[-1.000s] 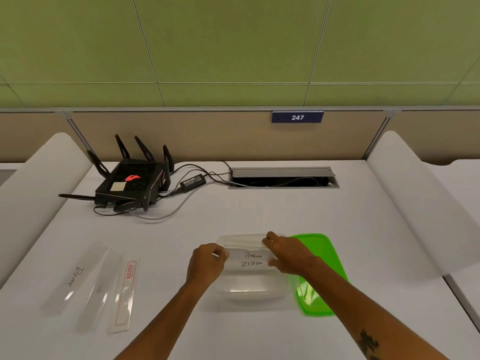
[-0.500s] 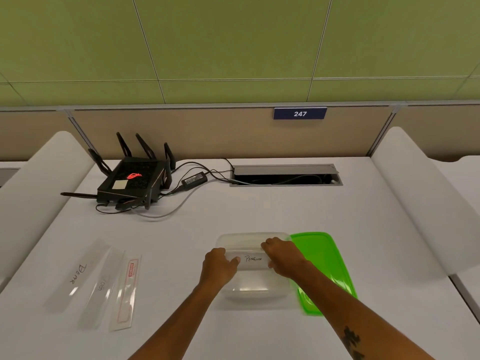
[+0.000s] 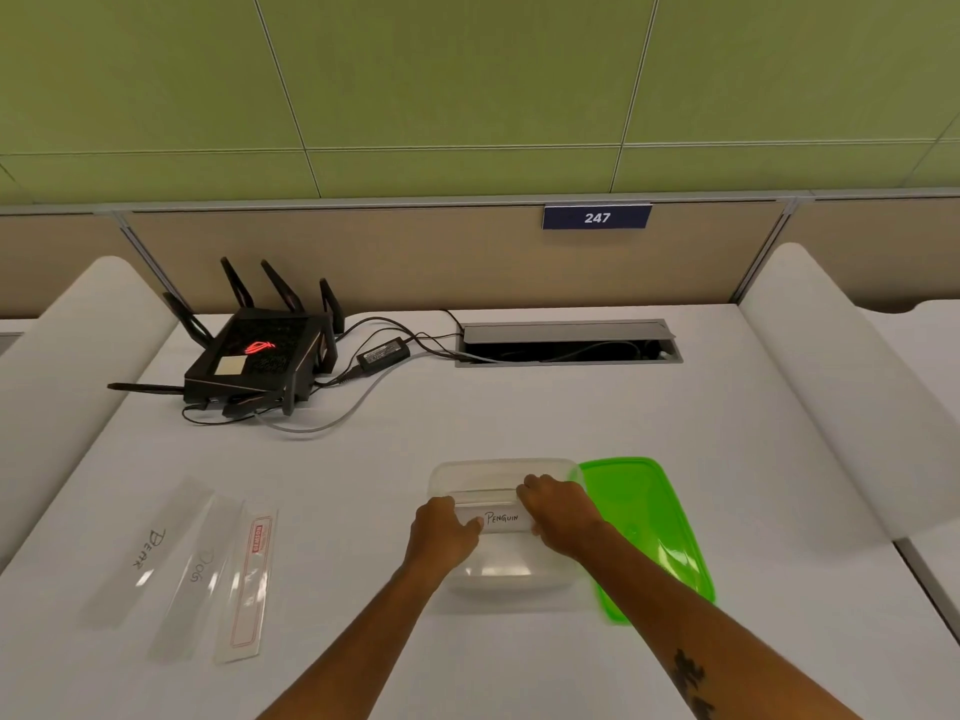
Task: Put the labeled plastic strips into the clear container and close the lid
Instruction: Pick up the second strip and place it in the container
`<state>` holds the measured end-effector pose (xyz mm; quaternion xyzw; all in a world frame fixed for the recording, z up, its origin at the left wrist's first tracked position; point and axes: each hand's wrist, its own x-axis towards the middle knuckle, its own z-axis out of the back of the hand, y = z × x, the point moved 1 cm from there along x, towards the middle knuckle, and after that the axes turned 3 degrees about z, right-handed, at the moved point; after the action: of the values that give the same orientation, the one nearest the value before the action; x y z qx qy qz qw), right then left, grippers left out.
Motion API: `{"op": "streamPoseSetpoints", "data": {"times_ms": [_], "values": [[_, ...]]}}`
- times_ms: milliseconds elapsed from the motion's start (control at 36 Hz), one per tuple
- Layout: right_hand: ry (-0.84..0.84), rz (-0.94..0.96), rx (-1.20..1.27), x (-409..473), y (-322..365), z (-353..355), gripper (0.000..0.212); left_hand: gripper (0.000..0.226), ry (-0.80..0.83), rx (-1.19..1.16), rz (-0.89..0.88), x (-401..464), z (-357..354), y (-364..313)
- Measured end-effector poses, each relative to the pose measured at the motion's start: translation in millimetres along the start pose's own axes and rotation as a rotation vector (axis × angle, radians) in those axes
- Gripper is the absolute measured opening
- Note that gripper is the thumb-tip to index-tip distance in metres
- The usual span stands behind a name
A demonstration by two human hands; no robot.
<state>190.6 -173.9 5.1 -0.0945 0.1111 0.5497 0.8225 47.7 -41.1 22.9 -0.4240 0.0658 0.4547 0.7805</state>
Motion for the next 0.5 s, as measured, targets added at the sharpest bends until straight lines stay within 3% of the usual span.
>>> {"op": "streamPoseSetpoints", "data": {"times_ms": [278, 361, 500], "values": [[-0.047, -0.041, 0.069, 7, 8, 8, 0.051, 0.064, -0.001, -0.013, -0.034, 7, 13, 6], [-0.194, -0.064, 0.152, 12, 16, 21, 0.044, 0.066, -0.022, -0.077, -0.069, 7, 25, 3], [-0.498, -0.046, 0.244, 23, 47, 51, 0.027, 0.046, -0.134, -0.126, -0.168, 2, 59, 2]]}}
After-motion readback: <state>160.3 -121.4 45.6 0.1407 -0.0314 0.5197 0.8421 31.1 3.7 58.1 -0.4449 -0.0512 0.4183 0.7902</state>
